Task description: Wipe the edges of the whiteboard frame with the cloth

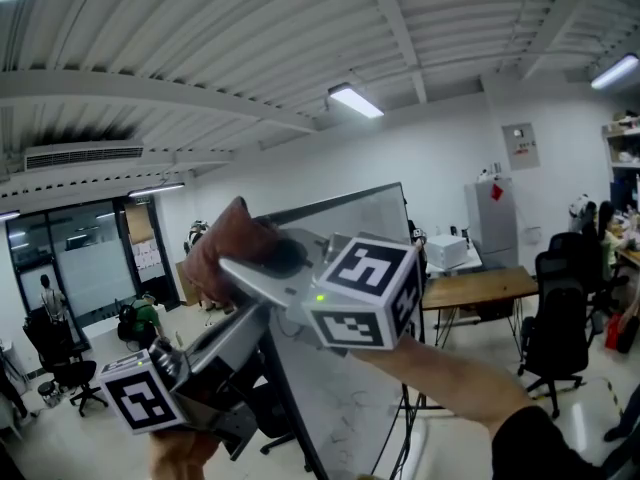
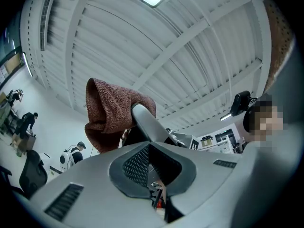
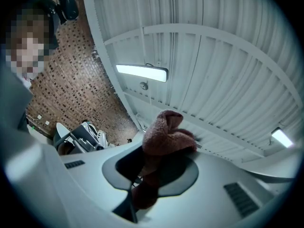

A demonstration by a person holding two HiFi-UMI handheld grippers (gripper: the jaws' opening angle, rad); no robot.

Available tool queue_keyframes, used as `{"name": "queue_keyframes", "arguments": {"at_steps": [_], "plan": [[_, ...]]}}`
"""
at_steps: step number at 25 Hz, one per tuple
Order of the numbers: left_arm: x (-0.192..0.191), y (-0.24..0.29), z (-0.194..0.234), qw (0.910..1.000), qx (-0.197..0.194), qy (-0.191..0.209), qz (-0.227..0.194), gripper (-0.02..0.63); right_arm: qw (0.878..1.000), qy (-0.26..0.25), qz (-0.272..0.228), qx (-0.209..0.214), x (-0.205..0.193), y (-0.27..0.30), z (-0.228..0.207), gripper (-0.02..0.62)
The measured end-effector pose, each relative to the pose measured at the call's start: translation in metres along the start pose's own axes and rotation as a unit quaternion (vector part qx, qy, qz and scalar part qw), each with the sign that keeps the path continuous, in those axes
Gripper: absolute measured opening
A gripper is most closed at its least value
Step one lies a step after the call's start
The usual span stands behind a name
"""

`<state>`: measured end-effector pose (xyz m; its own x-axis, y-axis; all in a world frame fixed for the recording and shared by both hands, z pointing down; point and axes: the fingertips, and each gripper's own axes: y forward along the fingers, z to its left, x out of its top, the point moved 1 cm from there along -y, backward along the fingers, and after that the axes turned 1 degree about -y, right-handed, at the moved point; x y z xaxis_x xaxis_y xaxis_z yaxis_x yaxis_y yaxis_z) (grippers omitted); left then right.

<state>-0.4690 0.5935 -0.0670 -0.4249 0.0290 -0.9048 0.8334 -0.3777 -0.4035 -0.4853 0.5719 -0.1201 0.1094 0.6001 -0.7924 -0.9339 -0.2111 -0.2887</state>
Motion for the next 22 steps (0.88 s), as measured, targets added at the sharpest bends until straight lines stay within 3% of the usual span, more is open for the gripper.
{"name": "queue_keyframes", "arguments": {"at_steps": [16, 22], "plan": [[0.031, 0.037, -0.001, 0.9991, 0.016, -0.014, -0.037, -0.005, 0.999, -0.011, 0.021, 0.032, 0.033, 0.014, -0.036, 0.089], [0.030, 0.051, 0.007, 0.9986, 0.025, -0.014, -0.043, -0.003, 0.998, 0.022, 0.030, 0.041, 0.031, 0.022, -0.068, 0.089]]}}
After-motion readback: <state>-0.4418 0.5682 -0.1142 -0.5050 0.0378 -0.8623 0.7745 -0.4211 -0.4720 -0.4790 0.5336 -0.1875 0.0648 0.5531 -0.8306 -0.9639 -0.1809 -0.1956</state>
